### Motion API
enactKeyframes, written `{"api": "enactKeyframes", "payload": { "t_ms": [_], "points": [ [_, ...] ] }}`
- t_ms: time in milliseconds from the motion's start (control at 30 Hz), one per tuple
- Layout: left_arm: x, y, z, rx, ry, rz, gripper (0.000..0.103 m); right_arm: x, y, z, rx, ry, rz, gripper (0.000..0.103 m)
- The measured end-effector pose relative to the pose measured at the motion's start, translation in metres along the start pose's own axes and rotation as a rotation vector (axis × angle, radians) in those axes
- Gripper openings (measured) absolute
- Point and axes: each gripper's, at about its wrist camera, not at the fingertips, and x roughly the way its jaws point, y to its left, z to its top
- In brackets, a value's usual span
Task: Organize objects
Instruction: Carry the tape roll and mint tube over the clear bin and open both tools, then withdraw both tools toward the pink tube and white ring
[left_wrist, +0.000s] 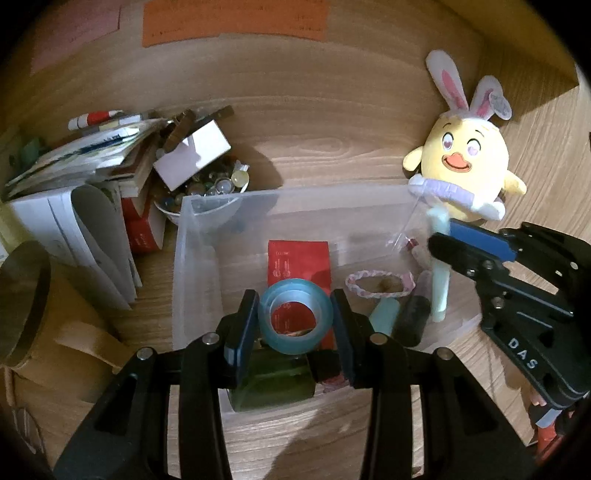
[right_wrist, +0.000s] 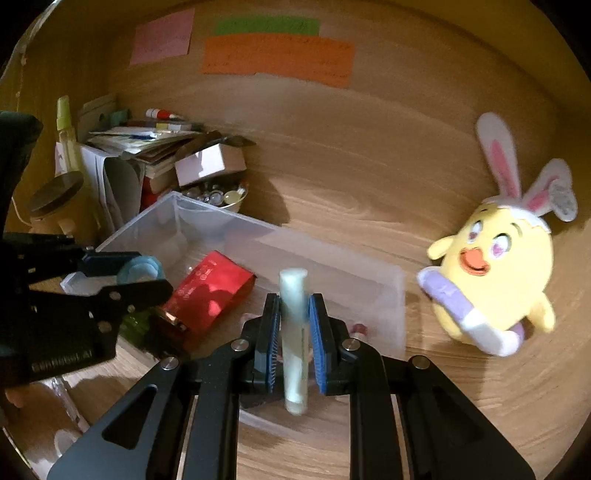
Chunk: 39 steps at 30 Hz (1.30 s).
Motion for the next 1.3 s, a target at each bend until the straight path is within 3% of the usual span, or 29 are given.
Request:
{"api": "enactKeyframes", "payload": {
  "t_ms": [200,367,567,667,933,1033,1067,1133,1300],
  "points": [
    [-0.005,0.004,-0.002,-0.011,-0.001,-0.019,0.041,0.016,0.004,0.002,0.021,0.034,0.051,0.015],
    [-0.022,0.004,-0.004,0.002,-0.044,-0.008,0.051,0.025,0.005,0.002,0.024,0.061,0.069,0.019],
    [-0.039,0.004,-0.009,0.001,-0.075,-0.012,0.054,0.017,0.002,-0.001,0.048,0.058,0.087,0.034],
    [-0.048,0.005,-0.014,-0.006,-0.096,-0.007,0.063,0.005,0.000,-0.003,0.045,0.032,0.075,0.049],
    [-0.070,0.008,-0.028,-0.015,-0.102,0.003,0.067,-0.040,-0.010,-0.018,0.066,-0.026,0.075,0.077],
    [-0.074,0.009,-0.035,-0.028,-0.087,-0.001,0.069,-0.056,-0.012,-0.029,0.081,-0.033,0.086,0.080],
    [-0.076,0.010,-0.038,-0.032,-0.084,0.008,0.079,-0.059,-0.012,-0.032,0.083,-0.033,0.088,0.080],
    [-0.082,0.011,-0.046,-0.040,-0.098,0.034,0.086,-0.067,-0.011,-0.042,0.082,-0.030,0.085,0.081],
    [-0.094,0.012,-0.064,-0.046,-0.101,0.047,0.087,-0.082,-0.005,-0.069,0.089,-0.017,0.101,0.081]
  ]
}}
